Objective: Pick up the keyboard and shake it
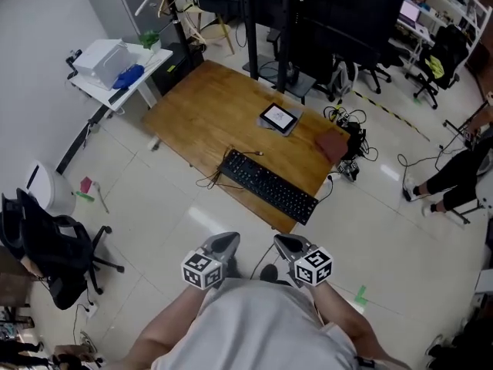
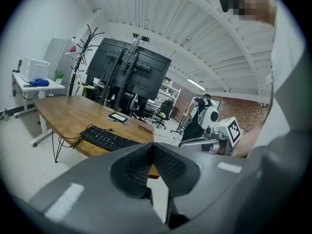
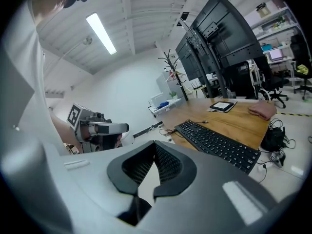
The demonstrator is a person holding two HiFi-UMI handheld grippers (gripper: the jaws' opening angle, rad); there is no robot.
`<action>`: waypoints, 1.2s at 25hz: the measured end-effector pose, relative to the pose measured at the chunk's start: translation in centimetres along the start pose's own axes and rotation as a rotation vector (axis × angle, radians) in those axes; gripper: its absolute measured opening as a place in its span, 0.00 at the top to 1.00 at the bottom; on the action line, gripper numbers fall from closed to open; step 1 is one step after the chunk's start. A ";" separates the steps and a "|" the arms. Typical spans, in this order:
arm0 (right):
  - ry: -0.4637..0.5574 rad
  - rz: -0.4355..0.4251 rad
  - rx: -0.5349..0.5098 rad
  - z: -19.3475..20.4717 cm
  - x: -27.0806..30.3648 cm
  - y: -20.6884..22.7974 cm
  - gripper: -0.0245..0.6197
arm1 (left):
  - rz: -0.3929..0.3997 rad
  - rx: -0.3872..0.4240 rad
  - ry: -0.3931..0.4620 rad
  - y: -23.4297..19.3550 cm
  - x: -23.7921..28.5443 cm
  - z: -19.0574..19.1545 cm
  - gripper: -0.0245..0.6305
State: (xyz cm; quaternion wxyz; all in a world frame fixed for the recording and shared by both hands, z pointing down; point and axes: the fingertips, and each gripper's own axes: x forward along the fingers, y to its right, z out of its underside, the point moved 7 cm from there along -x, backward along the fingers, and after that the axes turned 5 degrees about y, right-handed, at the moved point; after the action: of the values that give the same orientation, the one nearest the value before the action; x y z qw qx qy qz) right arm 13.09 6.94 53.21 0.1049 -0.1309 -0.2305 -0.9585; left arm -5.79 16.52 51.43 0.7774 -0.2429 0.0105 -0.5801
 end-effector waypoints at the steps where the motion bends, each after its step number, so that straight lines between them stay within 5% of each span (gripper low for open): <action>1: -0.004 0.008 0.003 0.0 0.3 0.2 0.96 | 0.004 -0.006 0.000 -0.6 0.2 -0.1 0.96; 20: 0.119 0.357 0.075 -5.9 7.3 1.7 0.96 | 0.380 0.027 -0.140 -12.4 8.1 -6.4 0.96; 30: 0.118 0.528 0.207 -2.4 4.1 2.7 0.96 | 0.415 0.026 -0.238 -12.8 10.4 -5.9 0.96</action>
State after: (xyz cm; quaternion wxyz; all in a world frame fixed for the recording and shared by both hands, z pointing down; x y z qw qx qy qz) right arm 9.46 2.88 53.54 0.3768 -0.1189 -0.2785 -0.8754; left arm -15.67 2.26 53.98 0.8788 -0.2922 -0.0389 -0.3751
